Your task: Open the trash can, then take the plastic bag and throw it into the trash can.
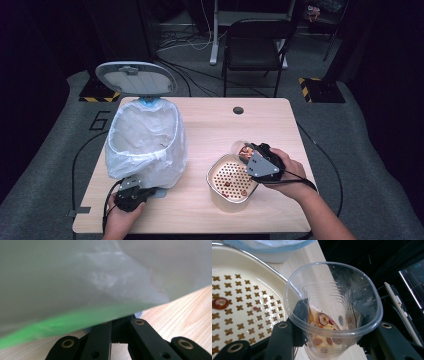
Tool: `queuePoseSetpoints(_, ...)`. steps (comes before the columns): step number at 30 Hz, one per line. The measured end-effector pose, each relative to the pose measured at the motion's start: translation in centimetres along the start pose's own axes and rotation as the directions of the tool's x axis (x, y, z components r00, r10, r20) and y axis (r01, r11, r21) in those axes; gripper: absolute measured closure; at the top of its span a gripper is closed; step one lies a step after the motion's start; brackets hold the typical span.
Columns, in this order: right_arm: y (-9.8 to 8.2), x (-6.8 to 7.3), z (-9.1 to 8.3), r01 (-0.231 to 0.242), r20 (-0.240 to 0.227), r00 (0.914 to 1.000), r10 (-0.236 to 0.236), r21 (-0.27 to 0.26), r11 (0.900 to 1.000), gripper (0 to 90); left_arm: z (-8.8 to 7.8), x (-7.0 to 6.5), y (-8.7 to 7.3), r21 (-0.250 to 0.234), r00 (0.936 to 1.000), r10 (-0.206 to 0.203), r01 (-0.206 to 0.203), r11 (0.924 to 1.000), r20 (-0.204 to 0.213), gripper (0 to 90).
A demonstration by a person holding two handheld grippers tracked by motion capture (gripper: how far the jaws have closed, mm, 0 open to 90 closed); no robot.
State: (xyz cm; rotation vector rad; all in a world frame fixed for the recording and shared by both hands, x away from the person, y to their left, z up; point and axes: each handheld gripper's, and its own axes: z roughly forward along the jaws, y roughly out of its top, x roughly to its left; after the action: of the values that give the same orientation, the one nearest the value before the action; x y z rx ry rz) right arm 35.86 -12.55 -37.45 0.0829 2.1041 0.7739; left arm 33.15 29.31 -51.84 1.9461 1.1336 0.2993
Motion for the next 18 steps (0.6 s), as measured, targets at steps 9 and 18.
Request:
queuePoseSetpoints(9, 0.3, 0.5, 0.0, 0.064, 0.009, 0.9979, -0.065, 0.018, 0.998, 53.3, 0.0, 0.0, 0.0, -0.002, 1.0000, -0.004, 0.004, 1.0000, -0.001, 90.0)
queuePoseSetpoints(18, 0.6, 1.3, 0.3, 0.159, 0.028, 0.9866, -0.161, 0.051, 0.986, 53.3, 0.0, 0.1, 0.0, 0.005, 0.9998, 0.018, -0.018, 0.9998, 0.006, 90.0)
